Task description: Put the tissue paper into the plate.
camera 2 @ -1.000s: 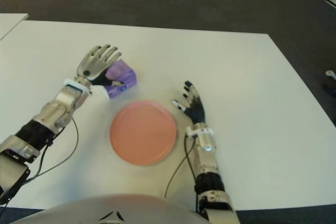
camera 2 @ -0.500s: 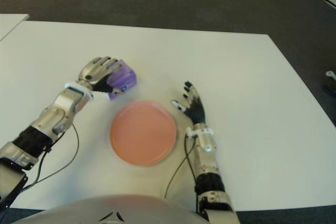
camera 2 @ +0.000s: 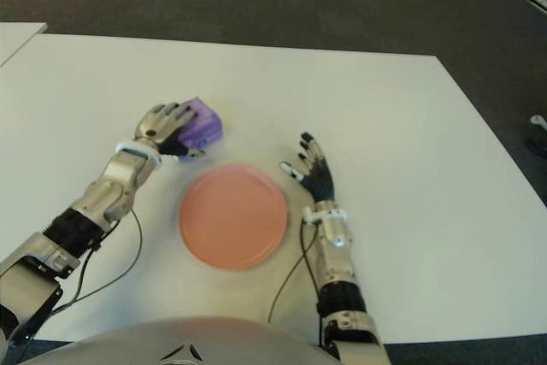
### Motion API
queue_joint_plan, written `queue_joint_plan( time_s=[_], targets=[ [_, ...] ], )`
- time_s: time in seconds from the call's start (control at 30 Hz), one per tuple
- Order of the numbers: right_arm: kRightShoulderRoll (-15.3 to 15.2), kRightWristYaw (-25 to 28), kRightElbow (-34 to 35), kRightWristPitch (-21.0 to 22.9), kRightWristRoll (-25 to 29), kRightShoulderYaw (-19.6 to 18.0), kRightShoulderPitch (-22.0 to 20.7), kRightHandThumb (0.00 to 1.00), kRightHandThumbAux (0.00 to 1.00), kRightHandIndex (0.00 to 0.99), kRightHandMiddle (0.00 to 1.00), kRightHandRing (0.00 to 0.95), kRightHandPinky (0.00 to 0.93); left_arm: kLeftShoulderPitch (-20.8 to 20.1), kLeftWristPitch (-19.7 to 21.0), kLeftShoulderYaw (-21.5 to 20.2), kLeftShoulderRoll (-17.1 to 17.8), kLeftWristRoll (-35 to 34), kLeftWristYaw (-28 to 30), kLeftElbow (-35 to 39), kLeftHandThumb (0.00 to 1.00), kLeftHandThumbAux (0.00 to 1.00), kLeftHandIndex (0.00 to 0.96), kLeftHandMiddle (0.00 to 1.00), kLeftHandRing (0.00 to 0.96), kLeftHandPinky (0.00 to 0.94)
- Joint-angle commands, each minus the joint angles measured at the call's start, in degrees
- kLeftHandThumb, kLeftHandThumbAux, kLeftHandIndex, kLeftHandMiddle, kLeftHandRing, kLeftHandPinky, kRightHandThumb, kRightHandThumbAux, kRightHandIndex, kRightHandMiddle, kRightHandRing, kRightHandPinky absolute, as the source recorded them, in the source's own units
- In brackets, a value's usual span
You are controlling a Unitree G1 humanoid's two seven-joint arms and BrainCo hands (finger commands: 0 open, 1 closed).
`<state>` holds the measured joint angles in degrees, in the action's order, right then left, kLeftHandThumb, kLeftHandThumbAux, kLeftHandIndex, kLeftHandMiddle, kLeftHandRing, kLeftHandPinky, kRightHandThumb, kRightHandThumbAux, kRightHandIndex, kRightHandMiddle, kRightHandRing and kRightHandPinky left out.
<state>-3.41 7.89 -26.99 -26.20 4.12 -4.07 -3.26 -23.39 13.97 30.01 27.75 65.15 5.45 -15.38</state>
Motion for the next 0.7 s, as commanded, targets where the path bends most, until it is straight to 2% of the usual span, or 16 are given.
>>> queue_joint_plan(
  time_s=[0.03,0.33,0.7],
  targets=[
    [0.6,-0.4,-3.8,3.6,0.1,-0.1,3.7,0.000,0.725,0.000,0.000,0.000,0.000,0.9,0.7,0.9,-0.9,0.4,-0.2,-1.9,0.000,0.293,0.000,0.000,0.000,0.000],
    [0.6,-0.3,-3.8,3.6,0.2,-0.1,3.8,0.000,0.715,0.000,0.000,0.000,0.000,0.7,1.6,2.1,-2.4,0.9,-2.6,-4.9,0.000,0.290,0.000,0.000,0.000,0.000],
    [0.5,0.2,-3.6,4.6,0.5,0.0,3.9,0.000,0.727,0.000,0.000,0.000,0.000,0.3,2.2,3.1,-2.7,1.7,-6.8,-6.8,0.000,0.296,0.000,0.000,0.000,0.000]
  ],
)
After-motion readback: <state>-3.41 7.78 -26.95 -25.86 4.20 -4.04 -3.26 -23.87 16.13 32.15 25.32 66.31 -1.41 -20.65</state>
